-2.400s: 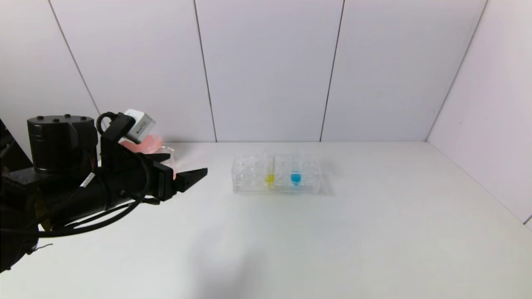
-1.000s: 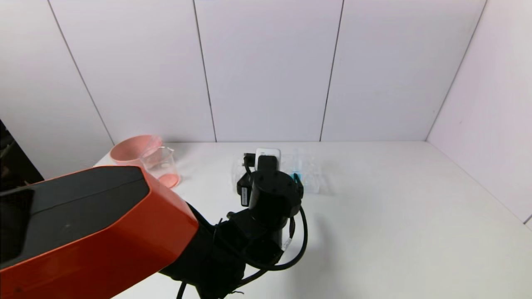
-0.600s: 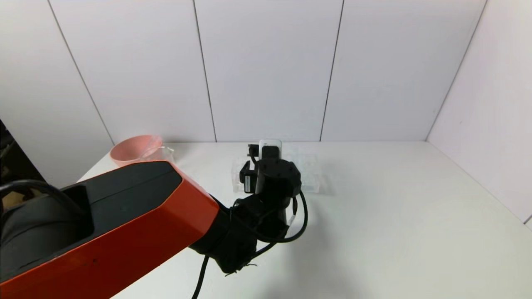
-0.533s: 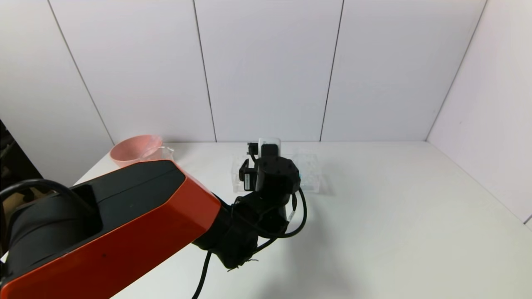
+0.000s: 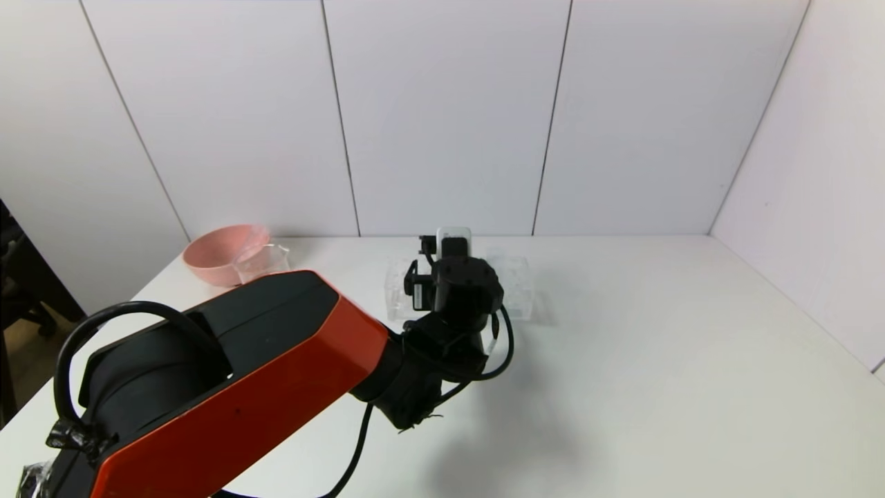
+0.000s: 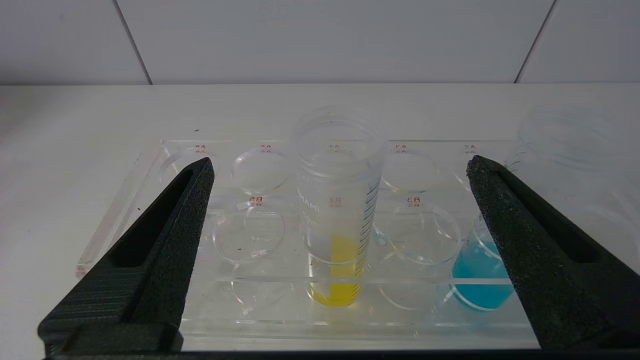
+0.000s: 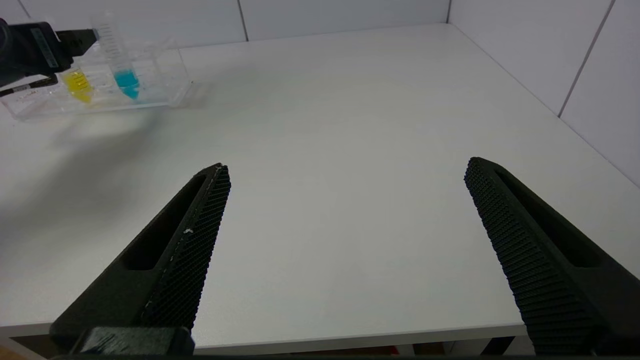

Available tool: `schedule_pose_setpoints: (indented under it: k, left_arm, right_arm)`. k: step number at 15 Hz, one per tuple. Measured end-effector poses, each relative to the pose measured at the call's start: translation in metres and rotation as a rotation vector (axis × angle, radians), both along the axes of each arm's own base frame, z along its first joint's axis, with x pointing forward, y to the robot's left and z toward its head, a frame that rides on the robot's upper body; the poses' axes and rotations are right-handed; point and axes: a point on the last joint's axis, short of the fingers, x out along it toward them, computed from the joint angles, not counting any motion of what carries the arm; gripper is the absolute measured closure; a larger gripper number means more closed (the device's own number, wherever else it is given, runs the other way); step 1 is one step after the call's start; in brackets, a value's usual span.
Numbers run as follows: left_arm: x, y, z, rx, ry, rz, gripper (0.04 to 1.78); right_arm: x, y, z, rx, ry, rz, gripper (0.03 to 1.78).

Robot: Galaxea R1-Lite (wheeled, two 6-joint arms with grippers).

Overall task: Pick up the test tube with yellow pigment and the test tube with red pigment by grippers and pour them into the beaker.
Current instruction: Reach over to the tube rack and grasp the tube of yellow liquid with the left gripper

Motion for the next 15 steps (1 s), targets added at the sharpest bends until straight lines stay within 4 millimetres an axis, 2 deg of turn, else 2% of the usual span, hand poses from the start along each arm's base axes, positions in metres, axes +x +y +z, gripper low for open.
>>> schedule_pose_setpoints:
  k: [5,8,10,15]
  left_arm:
    - [0.007,0.005,-0.003,0.012,-0.022,0.026,0.06]
    - [0.01,0.006,-0.006,0.014,-0.025,0.031,0.22]
    - [0.01,0.006,-0.006,0.011,-0.026,0.031,0.44]
    - [0.013,0.006,-0.006,-0.001,-0.039,0.035,1.31]
  right_arm:
    - [0.0,0.0,0.0,0.0,0.0,0.0,0.1]
    - [0.0,0.0,0.0,0.0,0.0,0.0,0.1]
    - [0.0,0.0,0.0,0.0,0.0,0.0,0.1]
    - [0.0,0.0,0.0,0.0,0.0,0.0,0.1]
